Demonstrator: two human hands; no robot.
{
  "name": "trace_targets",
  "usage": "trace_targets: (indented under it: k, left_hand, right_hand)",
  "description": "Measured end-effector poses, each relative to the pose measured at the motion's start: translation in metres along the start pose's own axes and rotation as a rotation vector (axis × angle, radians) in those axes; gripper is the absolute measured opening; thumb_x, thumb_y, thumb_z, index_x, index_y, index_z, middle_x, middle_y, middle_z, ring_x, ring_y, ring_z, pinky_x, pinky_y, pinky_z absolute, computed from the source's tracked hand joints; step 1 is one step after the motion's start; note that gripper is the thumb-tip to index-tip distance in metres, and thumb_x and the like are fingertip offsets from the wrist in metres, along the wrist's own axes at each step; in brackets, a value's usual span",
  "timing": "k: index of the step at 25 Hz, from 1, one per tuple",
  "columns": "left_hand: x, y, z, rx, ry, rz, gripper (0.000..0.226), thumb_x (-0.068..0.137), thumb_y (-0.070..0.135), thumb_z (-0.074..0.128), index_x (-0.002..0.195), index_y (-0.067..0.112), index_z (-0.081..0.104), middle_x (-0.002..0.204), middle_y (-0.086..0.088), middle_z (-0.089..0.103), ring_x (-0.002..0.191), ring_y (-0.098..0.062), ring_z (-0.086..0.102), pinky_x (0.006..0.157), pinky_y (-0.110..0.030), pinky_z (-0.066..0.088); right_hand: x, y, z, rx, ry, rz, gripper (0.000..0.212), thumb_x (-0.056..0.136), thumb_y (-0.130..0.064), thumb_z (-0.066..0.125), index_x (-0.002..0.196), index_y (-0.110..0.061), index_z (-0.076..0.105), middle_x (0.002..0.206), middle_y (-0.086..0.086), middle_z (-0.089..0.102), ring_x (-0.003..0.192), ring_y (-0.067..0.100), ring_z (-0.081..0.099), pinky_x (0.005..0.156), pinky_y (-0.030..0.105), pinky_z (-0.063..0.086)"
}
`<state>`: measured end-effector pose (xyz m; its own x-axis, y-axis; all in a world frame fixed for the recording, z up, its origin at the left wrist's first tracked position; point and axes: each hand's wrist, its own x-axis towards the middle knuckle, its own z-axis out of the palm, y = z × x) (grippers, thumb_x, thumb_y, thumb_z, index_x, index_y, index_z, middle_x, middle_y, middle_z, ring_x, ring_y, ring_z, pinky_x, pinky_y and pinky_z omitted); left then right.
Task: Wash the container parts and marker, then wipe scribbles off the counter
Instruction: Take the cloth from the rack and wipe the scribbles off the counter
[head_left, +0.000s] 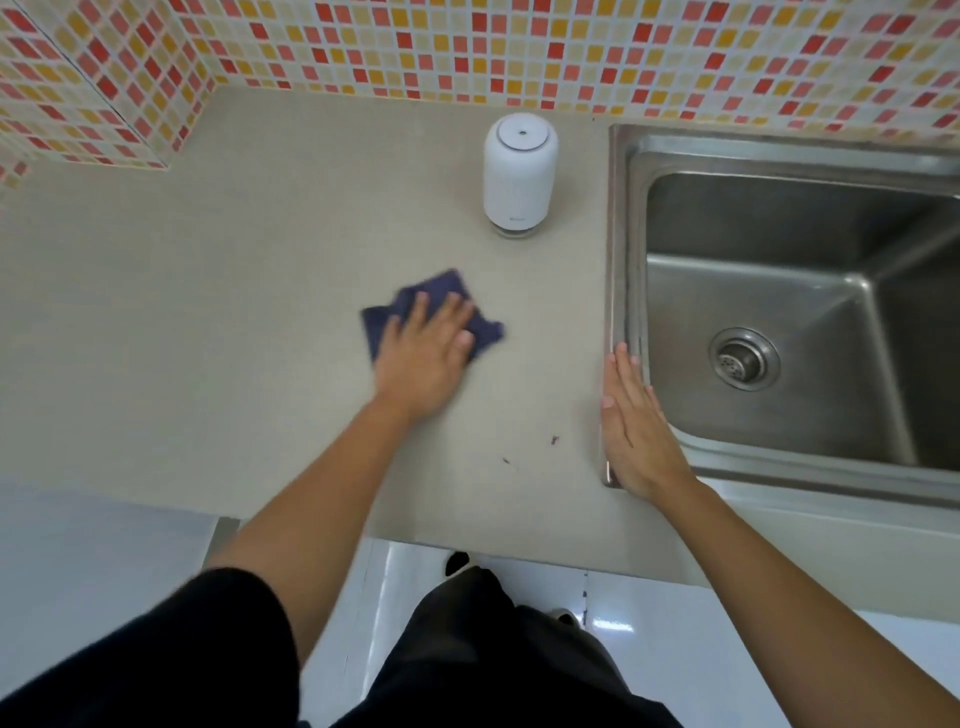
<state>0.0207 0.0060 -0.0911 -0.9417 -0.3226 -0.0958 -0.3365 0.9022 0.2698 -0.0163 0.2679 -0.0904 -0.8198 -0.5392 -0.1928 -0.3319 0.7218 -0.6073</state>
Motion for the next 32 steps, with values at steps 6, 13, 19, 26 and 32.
trace_targets:
  k: [6, 13, 19, 26, 32]
  left_hand:
    - [-0.171, 0.023, 0.019, 0.085, -0.207, 0.592, 0.043, 0.099, 0.044, 0.017, 0.140, 0.042, 0.032, 0.142, 0.015, 0.044, 0.143, -0.008, 0.020, 0.109, -0.036, 0.023]
    - [-0.089, 0.027, 0.012, 0.002, 0.042, 0.013, 0.055, 0.091, 0.044, 0.015, 0.141, 0.032, 0.036, 0.149, 0.007, 0.037, 0.142, -0.023, 0.026, 0.112, -0.049, 0.028]
    - [-0.191, 0.009, 0.019, 0.119, -0.119, 0.598, 0.045, 0.101, 0.041, 0.018, 0.134, 0.029, 0.047, 0.138, 0.008, 0.051, 0.140, -0.005, 0.026, 0.109, -0.034, 0.023]
    - [-0.148, 0.027, 0.019, 0.062, 0.052, 0.079, 0.054, 0.095, 0.043, 0.018, 0.131, 0.025, 0.053, 0.136, 0.004, 0.055, 0.130, -0.026, 0.047, 0.100, -0.047, 0.042]
    - [-0.185, 0.052, 0.033, 0.027, 0.022, 0.308, 0.050, 0.097, 0.052, 0.020, 0.127, 0.030, 0.053, 0.130, 0.007, 0.060, 0.123, -0.016, 0.054, 0.102, -0.037, 0.038]
  right_hand:
    - [-0.005, 0.013, -0.011, 0.255, -0.043, -0.014, 0.048, 0.101, -0.031, 0.016, 0.148, -0.022, 0.010, 0.153, -0.018, -0.001, 0.140, -0.006, -0.001, 0.113, 0.018, 0.001]
    - [-0.006, 0.010, -0.010, 0.219, -0.045, -0.037, 0.048, 0.102, -0.024, 0.016, 0.149, -0.021, 0.007, 0.149, -0.023, -0.003, 0.139, -0.005, -0.002, 0.116, 0.024, 0.002]
    - [-0.016, 0.004, -0.005, -0.082, 0.037, -0.052, 0.053, 0.098, -0.031, 0.011, 0.148, -0.013, 0.011, 0.154, -0.008, -0.001, 0.143, 0.007, -0.002, 0.117, 0.030, -0.002]
    - [-0.070, 0.006, 0.023, -0.417, 0.179, 0.024, 0.061, 0.092, -0.035, 0.008, 0.147, -0.010, 0.018, 0.155, 0.001, 0.009, 0.141, 0.015, -0.002, 0.114, 0.040, 0.002]
    - [-0.070, 0.007, 0.027, -0.434, 0.193, 0.062, 0.062, 0.092, -0.036, 0.006, 0.148, -0.012, 0.018, 0.156, 0.003, 0.013, 0.144, 0.018, 0.005, 0.114, 0.043, 0.006]
